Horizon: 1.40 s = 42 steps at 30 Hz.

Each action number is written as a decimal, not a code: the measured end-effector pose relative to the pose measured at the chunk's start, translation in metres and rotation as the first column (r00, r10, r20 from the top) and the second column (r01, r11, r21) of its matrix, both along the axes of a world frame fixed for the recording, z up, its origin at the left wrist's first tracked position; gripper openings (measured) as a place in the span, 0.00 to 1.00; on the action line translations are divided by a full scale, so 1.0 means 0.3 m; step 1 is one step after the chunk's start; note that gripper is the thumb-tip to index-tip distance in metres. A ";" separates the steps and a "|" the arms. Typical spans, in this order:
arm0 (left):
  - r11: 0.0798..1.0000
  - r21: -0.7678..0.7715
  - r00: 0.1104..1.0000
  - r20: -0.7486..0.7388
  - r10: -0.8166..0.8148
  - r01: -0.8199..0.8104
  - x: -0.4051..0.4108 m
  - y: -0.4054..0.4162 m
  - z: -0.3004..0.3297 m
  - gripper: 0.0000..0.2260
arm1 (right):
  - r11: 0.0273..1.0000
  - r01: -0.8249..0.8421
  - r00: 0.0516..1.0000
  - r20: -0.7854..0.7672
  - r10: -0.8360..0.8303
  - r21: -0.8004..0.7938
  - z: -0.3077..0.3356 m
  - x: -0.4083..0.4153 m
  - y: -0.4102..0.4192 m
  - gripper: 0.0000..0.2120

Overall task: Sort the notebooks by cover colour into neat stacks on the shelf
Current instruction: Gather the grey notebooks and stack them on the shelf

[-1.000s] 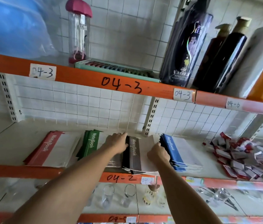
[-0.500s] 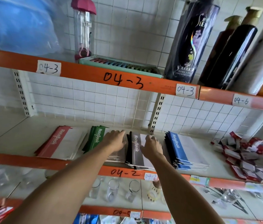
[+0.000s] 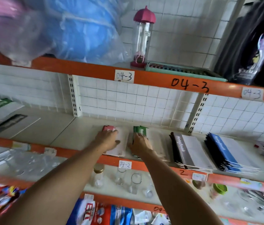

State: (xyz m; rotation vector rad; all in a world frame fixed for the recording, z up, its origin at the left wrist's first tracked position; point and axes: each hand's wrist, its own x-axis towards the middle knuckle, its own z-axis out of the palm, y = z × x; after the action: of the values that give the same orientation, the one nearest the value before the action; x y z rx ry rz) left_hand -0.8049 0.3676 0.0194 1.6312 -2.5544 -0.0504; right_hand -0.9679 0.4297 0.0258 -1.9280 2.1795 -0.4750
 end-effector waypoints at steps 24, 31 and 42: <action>0.935 0.047 0.930 0.129 0.343 -0.351 1.119 -0.387 -0.071 0.21 | 0.953 -0.292 0.955 0.084 0.285 0.087 -0.165 1.097 -0.536 0.25; 0.921 0.050 0.917 0.120 0.380 -0.387 1.353 -0.589 -0.087 0.21 | 0.931 -0.342 0.938 0.100 0.331 0.127 -0.200 1.343 -0.723 0.25; 0.909 0.025 0.907 0.085 0.413 -0.416 1.689 -0.801 -0.134 0.20 | 0.893 -0.427 0.904 0.079 0.420 0.138 -0.221 1.722 -0.889 0.26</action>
State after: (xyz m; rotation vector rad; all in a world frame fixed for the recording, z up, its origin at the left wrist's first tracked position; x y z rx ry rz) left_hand -0.2983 0.1272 -0.0207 2.1963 -2.2088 -0.0047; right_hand -0.4512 0.1630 -0.0404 -2.1921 1.6361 -0.2638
